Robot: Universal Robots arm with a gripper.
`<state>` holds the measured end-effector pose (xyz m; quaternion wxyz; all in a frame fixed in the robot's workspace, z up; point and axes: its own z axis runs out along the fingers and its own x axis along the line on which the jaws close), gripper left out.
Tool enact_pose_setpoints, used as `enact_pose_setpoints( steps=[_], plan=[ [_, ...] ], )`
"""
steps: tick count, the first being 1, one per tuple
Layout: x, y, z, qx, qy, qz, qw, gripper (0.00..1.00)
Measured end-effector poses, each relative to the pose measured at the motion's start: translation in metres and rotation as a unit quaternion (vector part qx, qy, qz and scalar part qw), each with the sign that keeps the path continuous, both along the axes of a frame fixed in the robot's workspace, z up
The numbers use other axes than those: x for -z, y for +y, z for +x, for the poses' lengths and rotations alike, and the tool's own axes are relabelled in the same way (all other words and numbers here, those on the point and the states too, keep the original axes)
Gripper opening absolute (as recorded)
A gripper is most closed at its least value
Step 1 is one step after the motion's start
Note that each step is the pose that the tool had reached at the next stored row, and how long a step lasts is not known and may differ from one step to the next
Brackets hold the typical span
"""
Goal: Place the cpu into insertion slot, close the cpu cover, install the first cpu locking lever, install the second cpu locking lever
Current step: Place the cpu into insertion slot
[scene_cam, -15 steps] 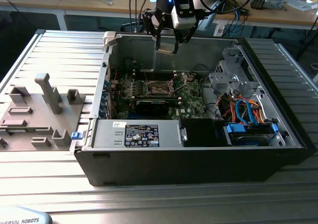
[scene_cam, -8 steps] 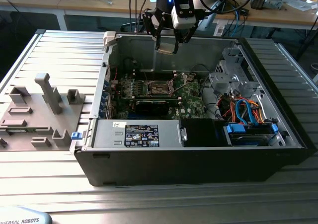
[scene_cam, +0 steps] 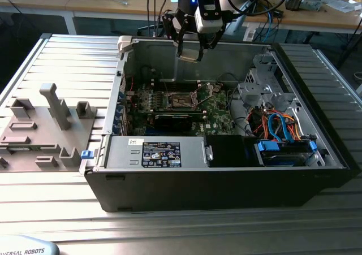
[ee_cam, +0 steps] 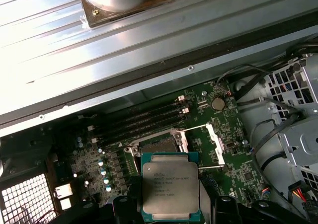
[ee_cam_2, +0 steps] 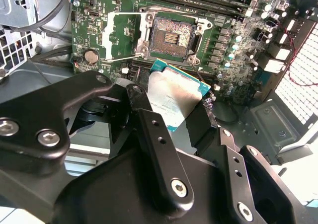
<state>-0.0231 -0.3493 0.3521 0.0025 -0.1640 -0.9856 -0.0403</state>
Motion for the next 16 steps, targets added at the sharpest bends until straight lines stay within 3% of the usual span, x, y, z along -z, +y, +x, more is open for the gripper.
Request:
enact_pose_setpoints(
  steps=[16],
  plan=[
    [0.0000, 0.0000, 0.0000, 0.004, 0.0000, 0.0000, 1.0000, 0.54]
  ],
)
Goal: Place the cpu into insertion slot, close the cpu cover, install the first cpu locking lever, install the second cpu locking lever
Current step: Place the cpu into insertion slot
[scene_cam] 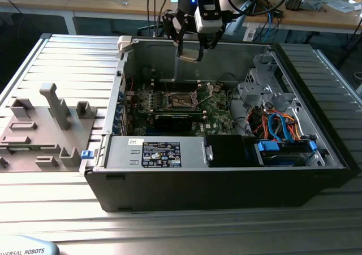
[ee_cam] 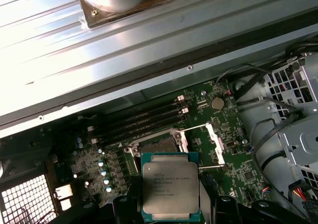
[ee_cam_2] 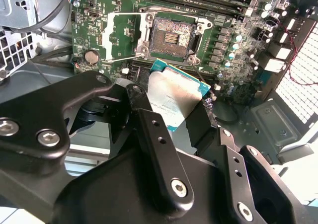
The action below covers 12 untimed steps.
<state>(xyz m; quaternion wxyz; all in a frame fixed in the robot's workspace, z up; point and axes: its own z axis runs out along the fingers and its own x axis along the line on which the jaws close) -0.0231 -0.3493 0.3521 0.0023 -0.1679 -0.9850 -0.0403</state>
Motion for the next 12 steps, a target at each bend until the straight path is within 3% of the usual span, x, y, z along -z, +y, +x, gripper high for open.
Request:
enact_pose_setpoints(
  steps=[12],
  plan=[
    [0.0000, 0.0000, 0.0000, 0.008, 0.0000, 0.0000, 1.0000, 0.54]
  ],
)
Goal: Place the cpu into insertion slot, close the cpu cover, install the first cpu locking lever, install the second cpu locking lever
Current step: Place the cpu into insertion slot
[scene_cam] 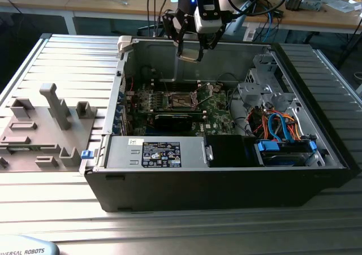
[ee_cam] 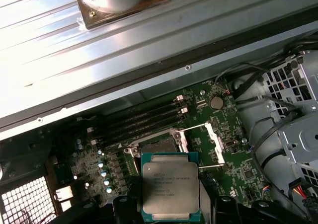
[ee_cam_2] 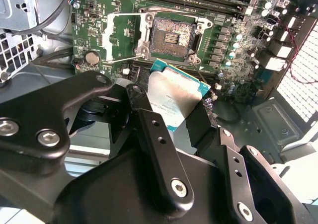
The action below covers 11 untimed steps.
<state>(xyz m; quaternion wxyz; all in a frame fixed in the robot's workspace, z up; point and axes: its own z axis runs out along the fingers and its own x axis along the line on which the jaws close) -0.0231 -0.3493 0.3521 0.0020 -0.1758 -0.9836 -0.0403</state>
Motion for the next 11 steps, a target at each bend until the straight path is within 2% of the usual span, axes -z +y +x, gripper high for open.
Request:
enact_pose_setpoints(
  steps=[11],
  plan=[
    [0.0000, 0.0000, 0.0000, 0.012, 0.0000, 0.0000, 0.9999, 0.54]
  ],
)
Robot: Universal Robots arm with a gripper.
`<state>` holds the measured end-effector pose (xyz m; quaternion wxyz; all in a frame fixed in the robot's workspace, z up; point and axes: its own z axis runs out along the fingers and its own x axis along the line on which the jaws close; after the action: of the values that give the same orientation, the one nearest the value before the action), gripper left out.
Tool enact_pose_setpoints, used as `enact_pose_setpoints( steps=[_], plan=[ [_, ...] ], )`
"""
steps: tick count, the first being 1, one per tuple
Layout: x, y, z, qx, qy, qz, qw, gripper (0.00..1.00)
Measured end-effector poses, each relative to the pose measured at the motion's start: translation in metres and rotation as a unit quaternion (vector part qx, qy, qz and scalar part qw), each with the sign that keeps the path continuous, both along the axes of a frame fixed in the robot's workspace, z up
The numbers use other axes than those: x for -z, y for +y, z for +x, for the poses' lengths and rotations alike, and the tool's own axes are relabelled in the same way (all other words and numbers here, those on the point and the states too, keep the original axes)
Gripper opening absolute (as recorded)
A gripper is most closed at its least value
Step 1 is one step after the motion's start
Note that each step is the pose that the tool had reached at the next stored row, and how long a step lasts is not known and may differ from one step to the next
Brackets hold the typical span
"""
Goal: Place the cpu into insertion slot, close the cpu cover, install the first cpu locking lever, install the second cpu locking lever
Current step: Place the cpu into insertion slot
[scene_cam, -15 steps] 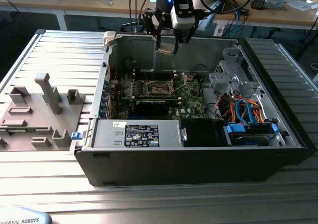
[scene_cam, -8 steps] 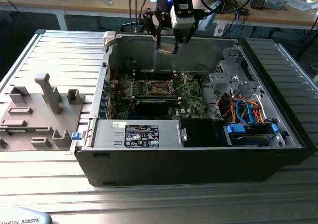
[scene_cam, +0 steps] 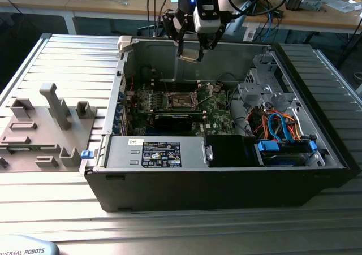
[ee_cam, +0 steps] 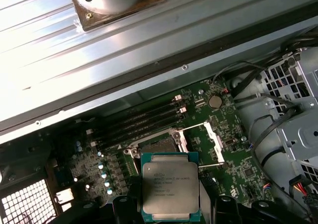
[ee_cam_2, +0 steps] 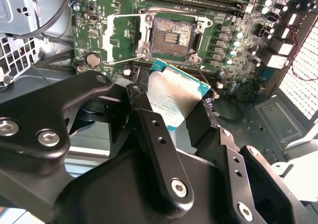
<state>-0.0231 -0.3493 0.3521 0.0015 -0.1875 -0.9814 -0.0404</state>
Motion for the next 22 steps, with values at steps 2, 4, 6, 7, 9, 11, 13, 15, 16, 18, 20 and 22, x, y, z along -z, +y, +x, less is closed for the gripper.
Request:
enact_pose_setpoints(
  steps=[2, 4, 6, 7, 9, 11, 13, 15, 16, 18, 20, 22],
  plan=[
    [0.0000, 0.0000, 0.0000, 0.002, 0.0000, 0.0000, 1.0000, 0.54],
    [0.0000, 0.0000, 0.0000, 0.004, 0.0000, 0.0000, 1.0000, 0.54],
    [0.0000, 0.0000, 0.0000, 0.005, 0.0000, 0.0000, 1.0000, 0.54],
    [0.0000, 0.0000, 0.0000, 0.005, 0.0000, 0.0000, 1.0000, 0.54],
    [0.0000, 0.0000, 0.0000, 0.006, 0.0000, 0.0000, 1.0000, 0.54],
    [0.0000, 0.0000, 0.0000, 0.007, 0.0000, 0.0000, 1.0000, 0.54],
    [0.0000, 0.0000, 0.0000, 0.008, 0.0000, 0.0000, 1.0000, 0.54],
    [0.0000, 0.0000, 0.0000, 0.009, 0.0000, 0.0000, 1.0000, 0.54],
    [0.0000, 0.0000, 0.0000, 0.010, 0.0000, 0.0000, 1.0000, 0.54],
    [0.0000, 0.0000, 0.0000, 0.011, 0.0000, 0.0000, 0.9999, 0.54],
    [0.0000, 0.0000, 0.0000, 0.011, 0.0000, 0.0000, 0.9999, 0.54],
    [0.0000, 0.0000, 0.0000, 0.012, 0.0000, 0.0000, 0.9999, 0.54]
  ],
)
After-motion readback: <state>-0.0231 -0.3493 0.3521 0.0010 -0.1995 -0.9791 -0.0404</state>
